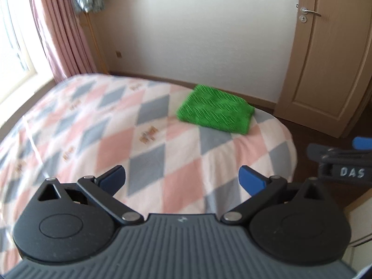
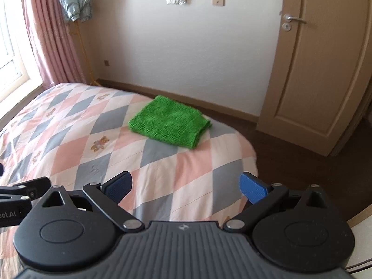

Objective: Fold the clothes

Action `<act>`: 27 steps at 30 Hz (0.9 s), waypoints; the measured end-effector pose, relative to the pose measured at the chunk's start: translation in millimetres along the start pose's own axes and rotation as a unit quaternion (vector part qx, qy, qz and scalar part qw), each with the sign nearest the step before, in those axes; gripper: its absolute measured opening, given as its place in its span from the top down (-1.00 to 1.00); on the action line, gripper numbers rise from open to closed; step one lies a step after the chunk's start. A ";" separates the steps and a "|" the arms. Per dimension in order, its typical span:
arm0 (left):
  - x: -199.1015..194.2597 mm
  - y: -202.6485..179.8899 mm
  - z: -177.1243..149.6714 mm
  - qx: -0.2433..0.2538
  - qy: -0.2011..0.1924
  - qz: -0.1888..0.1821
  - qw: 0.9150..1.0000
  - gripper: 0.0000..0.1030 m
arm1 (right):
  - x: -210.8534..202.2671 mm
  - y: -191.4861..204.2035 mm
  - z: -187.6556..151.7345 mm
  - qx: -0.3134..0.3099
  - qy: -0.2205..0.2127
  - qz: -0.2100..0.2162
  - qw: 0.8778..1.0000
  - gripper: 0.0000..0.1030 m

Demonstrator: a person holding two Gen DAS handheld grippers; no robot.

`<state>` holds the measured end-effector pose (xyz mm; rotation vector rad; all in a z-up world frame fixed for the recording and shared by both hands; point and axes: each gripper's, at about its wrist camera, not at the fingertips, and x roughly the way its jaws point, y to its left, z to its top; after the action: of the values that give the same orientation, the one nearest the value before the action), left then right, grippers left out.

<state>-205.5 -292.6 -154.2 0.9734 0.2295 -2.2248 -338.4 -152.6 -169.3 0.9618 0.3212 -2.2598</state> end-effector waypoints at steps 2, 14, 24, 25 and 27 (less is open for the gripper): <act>-5.8 1.6 -1.0 -0.001 -0.011 0.007 1.000 -0.99 | -6.3 -0.3 -0.8 0.005 -0.013 -0.012 1.000 -1.00; 0.6 7.0 7.9 0.001 -0.003 -0.002 1.000 -0.99 | -9.1 0.6 11.8 0.044 -0.027 -0.012 0.999 -1.00; 51.0 12.9 35.1 -0.013 0.029 0.012 0.999 -0.99 | 51.8 3.5 44.5 0.040 0.022 -0.003 0.999 -1.00; 57.5 11.9 38.8 -0.014 0.032 0.014 0.999 -0.99 | 59.8 2.2 47.7 0.040 0.027 -0.002 0.999 -1.00; 70.7 9.6 46.4 -0.017 0.038 0.017 0.999 -0.99 | 75.8 -0.3 54.0 0.039 0.037 0.002 0.999 -1.00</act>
<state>-260.3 -355.8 -170.2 1.0373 0.2807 -2.1480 -407.8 -212.6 -185.6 1.0883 0.2652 -2.2516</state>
